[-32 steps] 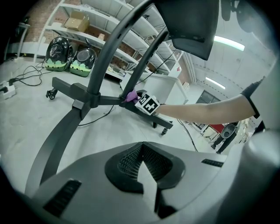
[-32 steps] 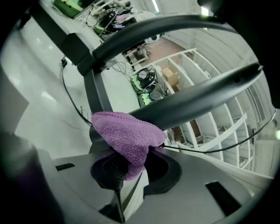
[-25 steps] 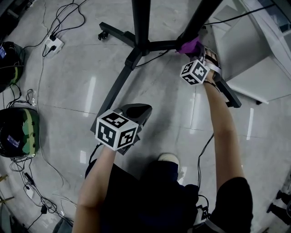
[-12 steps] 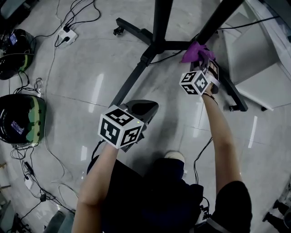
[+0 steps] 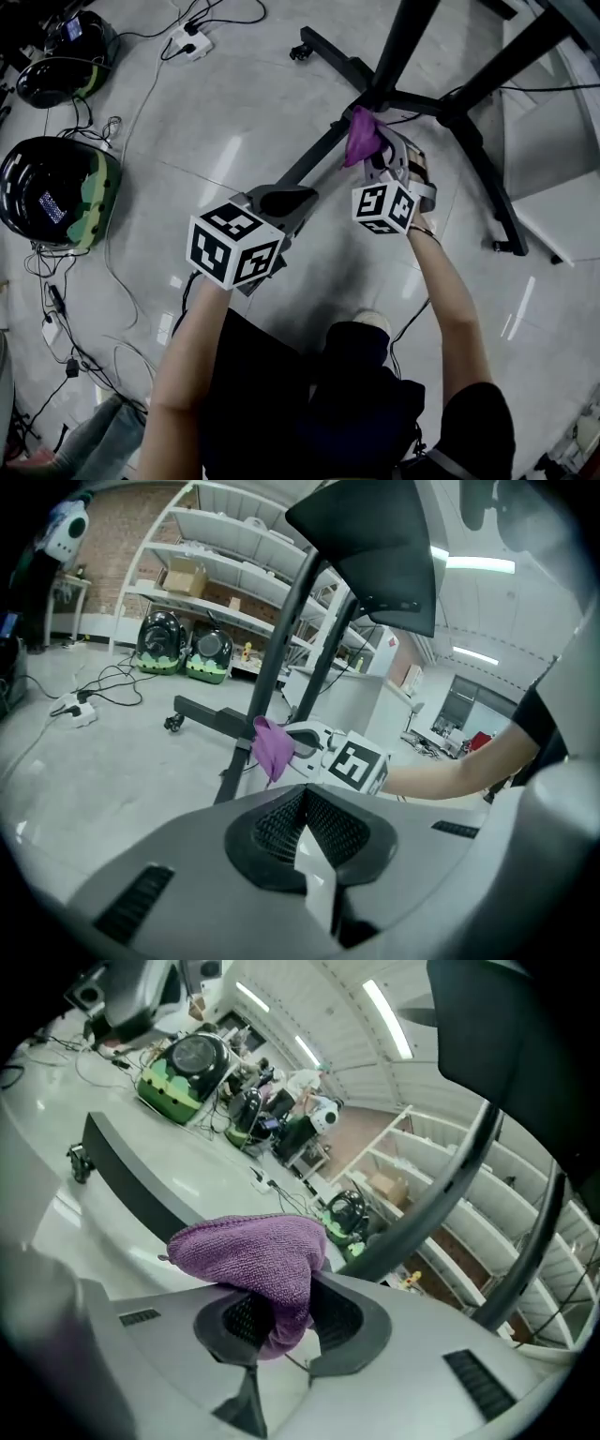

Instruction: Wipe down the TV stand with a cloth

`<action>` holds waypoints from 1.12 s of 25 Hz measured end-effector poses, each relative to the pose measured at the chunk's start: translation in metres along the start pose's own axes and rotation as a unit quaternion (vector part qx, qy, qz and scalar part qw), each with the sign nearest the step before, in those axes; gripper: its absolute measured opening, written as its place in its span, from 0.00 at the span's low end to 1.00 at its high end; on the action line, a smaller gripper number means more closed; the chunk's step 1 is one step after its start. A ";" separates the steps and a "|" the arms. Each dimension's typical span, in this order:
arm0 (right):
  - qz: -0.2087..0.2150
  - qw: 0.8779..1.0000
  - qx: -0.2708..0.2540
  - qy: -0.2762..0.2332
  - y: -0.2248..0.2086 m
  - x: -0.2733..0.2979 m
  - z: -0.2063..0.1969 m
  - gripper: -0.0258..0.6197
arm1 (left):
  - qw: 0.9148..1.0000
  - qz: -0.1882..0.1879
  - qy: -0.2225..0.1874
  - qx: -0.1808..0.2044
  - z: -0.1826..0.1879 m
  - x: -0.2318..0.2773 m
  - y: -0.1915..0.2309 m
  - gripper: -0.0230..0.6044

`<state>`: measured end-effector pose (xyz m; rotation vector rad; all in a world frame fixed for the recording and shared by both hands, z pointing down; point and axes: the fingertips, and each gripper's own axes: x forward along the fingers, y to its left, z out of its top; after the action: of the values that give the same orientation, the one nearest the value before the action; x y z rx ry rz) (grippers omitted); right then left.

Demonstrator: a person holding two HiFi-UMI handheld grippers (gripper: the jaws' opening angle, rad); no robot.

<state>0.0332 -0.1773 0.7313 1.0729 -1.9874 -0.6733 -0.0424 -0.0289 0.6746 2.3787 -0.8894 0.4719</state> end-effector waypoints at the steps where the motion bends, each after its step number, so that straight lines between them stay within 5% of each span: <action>1: 0.013 1.000 0.003 -0.012 0.010 -0.002 0.012 0.19 | 1.000 0.010 -0.004 -0.003 -0.001 -0.009 0.006 0.05; 7: 0.083 0.992 0.048 -0.082 0.056 -0.023 0.075 0.19 | 0.995 0.090 -0.018 -0.034 -0.011 -0.068 0.052 0.05; 13: 0.145 0.979 0.045 -0.135 0.102 -0.045 0.126 0.19 | 0.981 0.166 -0.045 -0.090 -0.014 -0.116 0.093 0.05; 21: 0.209 0.956 -0.062 -0.196 0.182 -0.087 0.173 0.19 | 0.976 0.179 -0.062 -0.108 -0.007 -0.135 0.099 0.05; 28: 0.252 0.948 -0.027 -0.193 0.225 -0.095 0.181 0.19 | 0.981 0.161 -0.046 -0.094 -0.008 -0.123 0.092 0.05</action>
<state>-0.1834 0.0344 0.7579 0.3755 -2.4325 -0.6821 -0.1947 -0.0224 0.6544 2.1055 -1.3117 0.3824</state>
